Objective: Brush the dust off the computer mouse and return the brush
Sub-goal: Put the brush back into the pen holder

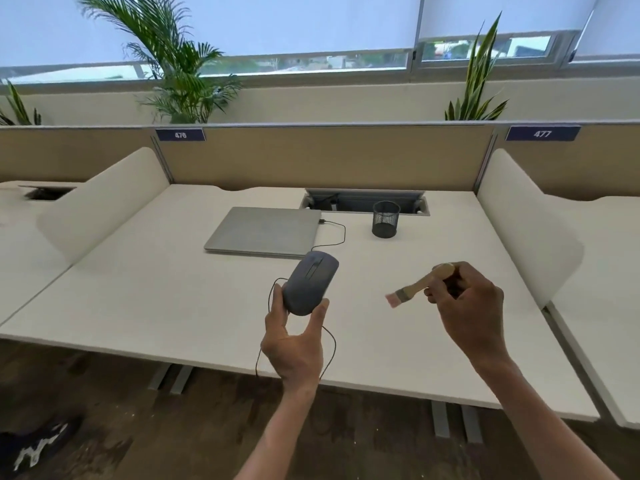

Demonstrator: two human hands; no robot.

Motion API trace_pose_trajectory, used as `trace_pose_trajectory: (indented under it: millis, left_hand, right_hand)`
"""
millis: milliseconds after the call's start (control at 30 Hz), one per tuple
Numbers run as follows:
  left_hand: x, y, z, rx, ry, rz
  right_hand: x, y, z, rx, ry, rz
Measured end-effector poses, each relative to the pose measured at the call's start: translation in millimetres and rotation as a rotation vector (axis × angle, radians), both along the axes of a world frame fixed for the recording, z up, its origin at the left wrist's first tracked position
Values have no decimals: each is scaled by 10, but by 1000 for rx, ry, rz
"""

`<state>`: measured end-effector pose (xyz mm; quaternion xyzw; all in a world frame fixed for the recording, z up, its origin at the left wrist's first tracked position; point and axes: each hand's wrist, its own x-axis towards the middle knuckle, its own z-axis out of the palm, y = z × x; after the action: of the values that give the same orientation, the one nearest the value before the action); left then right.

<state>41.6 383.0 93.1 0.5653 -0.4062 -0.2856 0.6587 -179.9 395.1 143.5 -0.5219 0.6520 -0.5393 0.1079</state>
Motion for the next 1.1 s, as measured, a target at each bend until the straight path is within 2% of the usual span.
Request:
trace_pose_trajectory:
  millis: [167, 400, 600, 800, 1100]
  left_hand:
    - [66, -588, -50, -14, -69, -6]
    - [145, -1217, -159, -4, -65, -24]
    - [32, -1634, -222, 45, -21, -22]
    - [-217, -1949, -283, 59, -72, -26]
    - [-581, -2251, -444, 133, -57, -33]
  right_hand:
    - [119, -481, 166, -107, 55, -16]
    - [207, -1193, 197, -170, 174, -9]
    - [69, -1852, 208, -151, 268, -51]
    - [-254, -2603, 154, -116, 361, -96]
    - [-809, -3639, -104, 54, 465, -125]
